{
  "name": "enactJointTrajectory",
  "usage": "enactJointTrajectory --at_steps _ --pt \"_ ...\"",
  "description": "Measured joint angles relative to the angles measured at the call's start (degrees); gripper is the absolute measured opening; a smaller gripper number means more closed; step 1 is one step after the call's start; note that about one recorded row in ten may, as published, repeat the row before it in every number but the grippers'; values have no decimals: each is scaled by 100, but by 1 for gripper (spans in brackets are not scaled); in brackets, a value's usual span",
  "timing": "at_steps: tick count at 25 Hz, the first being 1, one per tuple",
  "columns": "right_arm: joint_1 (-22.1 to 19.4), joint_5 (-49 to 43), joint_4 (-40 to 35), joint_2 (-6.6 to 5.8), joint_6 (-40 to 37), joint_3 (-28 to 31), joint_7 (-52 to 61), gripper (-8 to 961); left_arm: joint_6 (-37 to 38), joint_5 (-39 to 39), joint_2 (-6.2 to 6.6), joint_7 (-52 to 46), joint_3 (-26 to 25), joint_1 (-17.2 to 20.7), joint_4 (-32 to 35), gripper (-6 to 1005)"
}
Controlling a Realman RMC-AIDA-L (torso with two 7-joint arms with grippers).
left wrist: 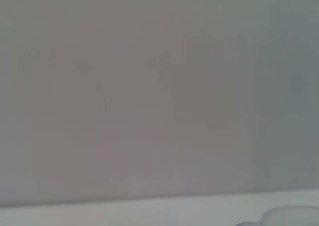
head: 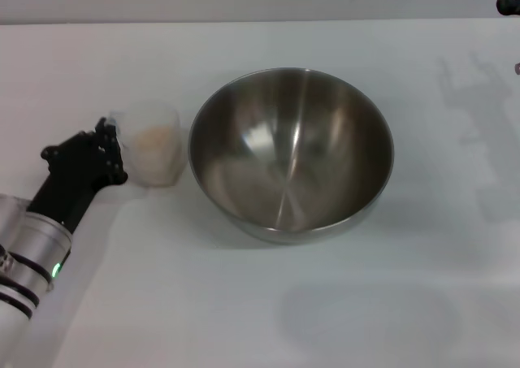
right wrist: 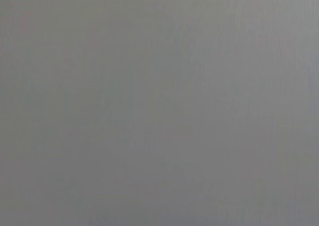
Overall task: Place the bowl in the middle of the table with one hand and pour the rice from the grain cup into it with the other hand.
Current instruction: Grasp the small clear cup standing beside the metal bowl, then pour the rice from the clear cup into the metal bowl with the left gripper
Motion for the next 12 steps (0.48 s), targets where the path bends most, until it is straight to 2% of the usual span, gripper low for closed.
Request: enactJointTrajectory --at_steps 5,8,12 --pt "19 0 25 -8 0 3 -2 491 347 -2 0 438 -362 -133 -87 30" --pt "25 0 34 -9 0 7 12 490 813 20 0 1189 -538 -307 -207 26" --pt "37 1 37 -9 0 9 12 490 1185 43 0 1923 -505 -423 -260 25"
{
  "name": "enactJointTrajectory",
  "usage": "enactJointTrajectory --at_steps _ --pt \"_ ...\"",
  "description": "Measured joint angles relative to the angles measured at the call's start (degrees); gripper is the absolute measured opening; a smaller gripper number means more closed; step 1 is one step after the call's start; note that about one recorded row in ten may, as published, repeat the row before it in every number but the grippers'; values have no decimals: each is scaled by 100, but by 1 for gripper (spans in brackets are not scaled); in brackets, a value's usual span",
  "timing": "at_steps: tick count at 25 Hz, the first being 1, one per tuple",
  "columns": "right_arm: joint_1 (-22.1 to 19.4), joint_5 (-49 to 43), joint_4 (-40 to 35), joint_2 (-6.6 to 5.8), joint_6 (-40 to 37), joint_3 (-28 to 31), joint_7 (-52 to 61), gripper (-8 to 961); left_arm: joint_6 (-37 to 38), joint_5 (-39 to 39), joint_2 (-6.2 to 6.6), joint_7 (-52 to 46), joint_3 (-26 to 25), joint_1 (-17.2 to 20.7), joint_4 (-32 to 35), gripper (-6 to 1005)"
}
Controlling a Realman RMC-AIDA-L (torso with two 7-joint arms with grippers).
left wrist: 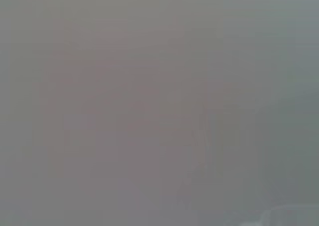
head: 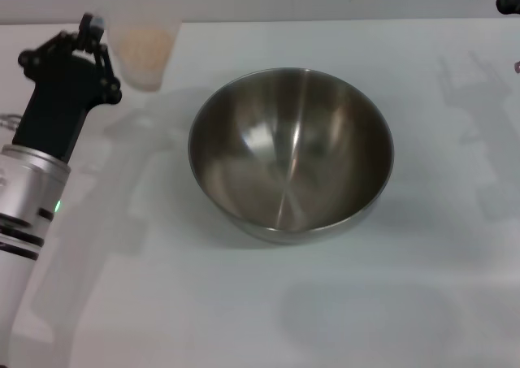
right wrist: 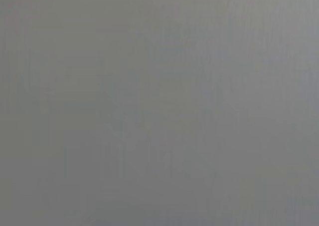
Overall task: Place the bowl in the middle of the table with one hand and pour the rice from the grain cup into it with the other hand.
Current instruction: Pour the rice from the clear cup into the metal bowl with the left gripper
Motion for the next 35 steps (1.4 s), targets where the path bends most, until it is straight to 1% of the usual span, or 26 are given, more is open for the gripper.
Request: enactJointTrajectory --at_steps 1,2,3,5,6,7,10,11,12,13,17,22,23,24,26,27,31,32,35 --pt "7 2 6 -1 2 3 -3 490 298 99 0 833 84 -33 -89 25" --pt "7 2 6 -1 2 3 -3 489 298 99 0 833 84 -33 -89 26" --pt "7 2 10 -2 3 9 -3 489 371 161 -1 1102 118 -38 -115 26" --pt "16 4 20 -6 25 41 -4 489 515 453 -1 2039 202 -54 -196 26" --pt "33 6 38 -9 48 62 -13 489 526 776 0 2897 259 -59 -283 25" --pt "33 6 38 -9 48 62 -13 489 526 776 0 2897 259 -59 -283 25" --pt "48 8 52 -9 55 100 -23 488 468 1075 0 3936 400 -75 -380 24" --pt "57 8 59 -9 58 135 -25 488 442 1119 0 4561 539 -108 -437 24" --pt "57 8 59 -9 58 135 -25 489 434 1122 0 4844 601 -120 -457 24" --pt "61 9 63 -9 61 148 -25 489 434 1122 0 4844 601 -120 -457 24" --pt "78 9 72 -8 64 152 -27 491 308 1127 0 6011 830 -144 -538 23" --pt "87 8 81 -8 64 150 -30 490 114 1132 0 7027 975 -162 -630 23" --pt "88 9 82 -8 64 149 -30 490 87 1132 0 7387 1014 -184 -637 23" --pt "90 8 84 -8 64 149 -30 490 87 1132 0 7387 1014 -184 -637 23" --pt "99 7 90 -8 67 149 -32 490 81 1135 0 7873 1047 -209 -680 23" --pt "99 7 90 -8 67 149 -32 490 81 1135 0 7873 1047 -209 -680 23" --pt "110 -1 101 -8 72 149 -33 489 81 1243 -1 8610 1049 -260 -686 23" --pt "110 -1 101 -8 72 149 -33 489 81 1243 -1 8610 1049 -260 -686 23" --pt "120 -2 100 -9 72 149 -34 489 78 1266 0 9042 1042 -303 -655 23"
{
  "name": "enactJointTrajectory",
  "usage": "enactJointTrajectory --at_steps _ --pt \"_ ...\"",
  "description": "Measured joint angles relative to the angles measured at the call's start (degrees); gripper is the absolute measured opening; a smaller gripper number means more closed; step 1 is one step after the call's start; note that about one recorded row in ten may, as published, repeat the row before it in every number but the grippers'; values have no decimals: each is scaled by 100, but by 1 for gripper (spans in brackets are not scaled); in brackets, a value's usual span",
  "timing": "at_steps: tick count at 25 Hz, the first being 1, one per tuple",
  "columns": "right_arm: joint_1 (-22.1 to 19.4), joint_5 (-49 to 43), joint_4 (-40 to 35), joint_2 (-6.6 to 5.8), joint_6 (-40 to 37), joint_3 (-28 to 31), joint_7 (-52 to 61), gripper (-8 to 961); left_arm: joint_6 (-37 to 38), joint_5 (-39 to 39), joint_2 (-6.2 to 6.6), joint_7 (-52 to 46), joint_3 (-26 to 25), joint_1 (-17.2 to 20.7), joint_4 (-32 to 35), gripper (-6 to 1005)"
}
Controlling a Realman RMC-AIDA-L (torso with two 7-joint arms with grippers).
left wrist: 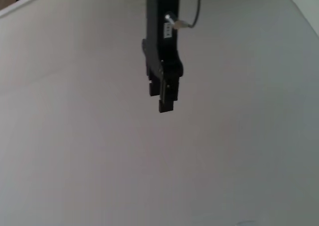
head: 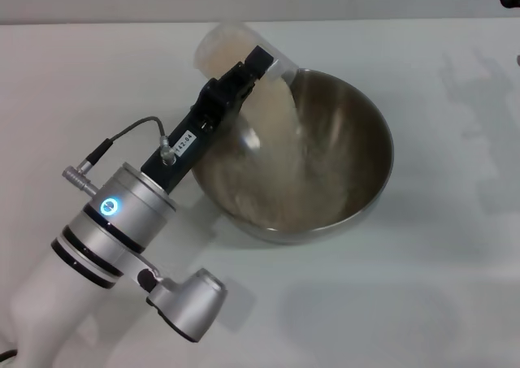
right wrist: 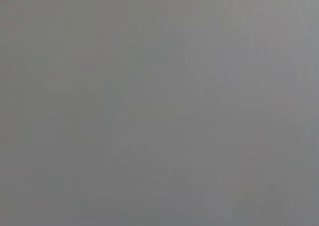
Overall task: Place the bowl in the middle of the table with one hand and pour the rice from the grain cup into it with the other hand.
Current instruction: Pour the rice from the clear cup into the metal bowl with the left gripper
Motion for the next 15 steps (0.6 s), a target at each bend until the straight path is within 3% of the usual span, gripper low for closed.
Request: enactJointTrajectory --at_steps 8,15 --pt "85 3 36 -16 7 25 -1 489 10 1 5 1169 -58 -185 226 23" --pt "188 3 131 -17 38 83 -1 490 34 -1 21 1323 -93 -207 254 23"
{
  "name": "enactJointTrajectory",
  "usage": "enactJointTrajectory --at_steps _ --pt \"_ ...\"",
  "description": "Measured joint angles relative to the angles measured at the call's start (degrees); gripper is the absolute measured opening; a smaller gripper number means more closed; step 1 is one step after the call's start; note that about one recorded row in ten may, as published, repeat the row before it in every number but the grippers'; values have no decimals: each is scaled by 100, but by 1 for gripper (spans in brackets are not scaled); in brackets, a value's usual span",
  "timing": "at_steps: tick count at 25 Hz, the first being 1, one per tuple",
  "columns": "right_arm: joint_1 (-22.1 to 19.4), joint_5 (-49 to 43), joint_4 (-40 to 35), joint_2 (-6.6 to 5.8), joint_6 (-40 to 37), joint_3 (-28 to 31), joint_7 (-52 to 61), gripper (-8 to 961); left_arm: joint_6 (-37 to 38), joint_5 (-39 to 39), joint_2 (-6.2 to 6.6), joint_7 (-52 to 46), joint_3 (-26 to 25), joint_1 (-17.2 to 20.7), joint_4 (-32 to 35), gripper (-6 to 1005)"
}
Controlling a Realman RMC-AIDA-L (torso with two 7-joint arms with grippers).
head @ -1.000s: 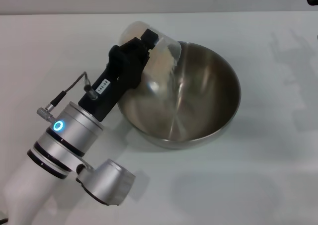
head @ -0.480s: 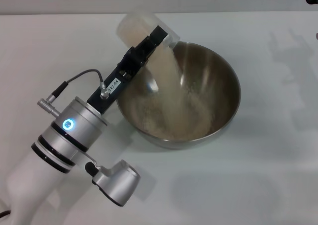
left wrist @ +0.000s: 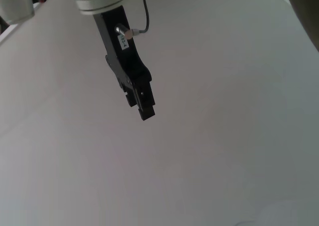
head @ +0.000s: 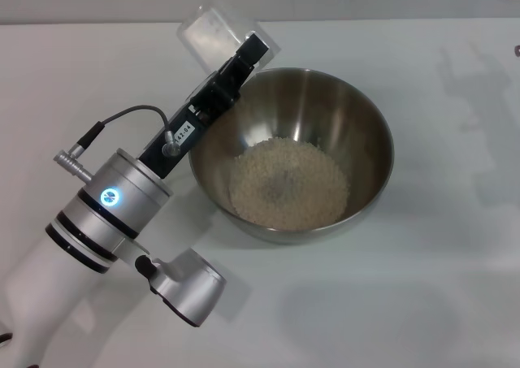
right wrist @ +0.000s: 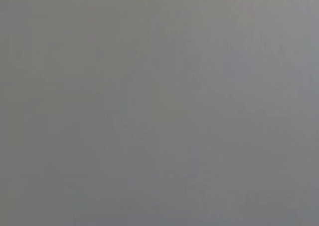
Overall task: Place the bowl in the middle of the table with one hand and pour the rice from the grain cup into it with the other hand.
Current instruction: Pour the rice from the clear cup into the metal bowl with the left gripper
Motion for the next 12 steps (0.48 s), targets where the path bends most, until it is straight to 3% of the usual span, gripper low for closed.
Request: enactJointTrajectory --at_steps 3,6,9,12 --pt "48 -5 3 0 15 58 0 490 -68 -5 -8 -295 70 8 -14 23" --pt "89 -6 8 4 16 71 0 488 -380 4 -19 -567 534 77 -90 23" --pt "96 -3 8 3 17 70 0 489 -413 -13 -21 -552 451 83 -93 23" --pt "102 -1 8 0 16 78 0 491 -371 -14 -13 -541 33 87 -92 23"
